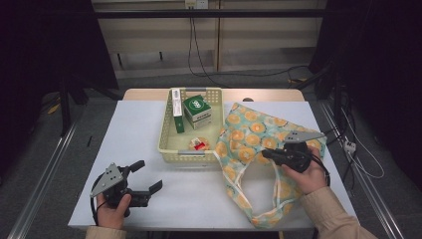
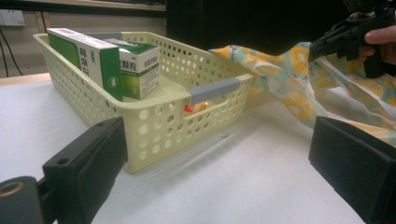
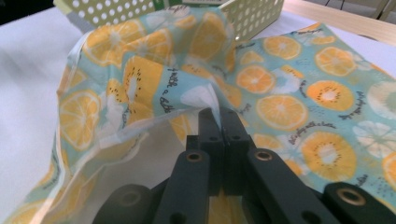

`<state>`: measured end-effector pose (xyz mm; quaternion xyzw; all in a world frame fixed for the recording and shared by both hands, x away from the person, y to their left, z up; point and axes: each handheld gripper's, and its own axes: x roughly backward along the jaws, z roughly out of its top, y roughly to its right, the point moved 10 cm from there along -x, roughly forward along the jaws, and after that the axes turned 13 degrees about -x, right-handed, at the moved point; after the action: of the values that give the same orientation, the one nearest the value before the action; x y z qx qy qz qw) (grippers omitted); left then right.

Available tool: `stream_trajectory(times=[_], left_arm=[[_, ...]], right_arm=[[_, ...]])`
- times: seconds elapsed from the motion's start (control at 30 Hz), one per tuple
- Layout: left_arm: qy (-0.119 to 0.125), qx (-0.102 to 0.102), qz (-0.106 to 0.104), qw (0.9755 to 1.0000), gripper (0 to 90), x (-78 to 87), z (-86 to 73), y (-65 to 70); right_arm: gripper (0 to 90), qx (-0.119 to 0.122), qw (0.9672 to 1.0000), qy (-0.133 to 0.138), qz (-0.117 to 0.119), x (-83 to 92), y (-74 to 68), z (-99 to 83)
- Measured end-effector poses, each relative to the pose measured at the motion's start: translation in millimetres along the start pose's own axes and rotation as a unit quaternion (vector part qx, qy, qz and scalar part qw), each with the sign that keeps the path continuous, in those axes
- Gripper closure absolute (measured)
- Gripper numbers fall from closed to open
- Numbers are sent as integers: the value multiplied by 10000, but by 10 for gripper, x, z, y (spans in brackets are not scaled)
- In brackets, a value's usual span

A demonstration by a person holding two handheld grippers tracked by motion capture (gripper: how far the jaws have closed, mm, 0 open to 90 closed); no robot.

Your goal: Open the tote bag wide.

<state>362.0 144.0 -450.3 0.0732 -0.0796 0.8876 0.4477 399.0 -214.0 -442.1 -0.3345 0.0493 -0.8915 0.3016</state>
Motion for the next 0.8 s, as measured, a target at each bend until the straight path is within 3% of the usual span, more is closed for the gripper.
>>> stream_trajectory(times=[0.27,0.47,0.57,0.7,0.8], left_arm=[[-18,-24,-6,10000,47,3,3,1],[-15,-45,9,10000,47,-18,7,8],[-36,-34,-1,10000,47,-20,-2,5],[-15,-58,11,10000,47,-11,10,-4],[-16,-52,16,10000,47,-9,8,-6]], right_arm=[[900,11,9998,28,-190,57,114,50],[900,-152,9992,261,-249,107,205,162],[900,-191,9990,347,-212,117,188,230],[900,-48,9991,341,-249,112,116,319],[900,6,9986,481,-225,146,55,456]])
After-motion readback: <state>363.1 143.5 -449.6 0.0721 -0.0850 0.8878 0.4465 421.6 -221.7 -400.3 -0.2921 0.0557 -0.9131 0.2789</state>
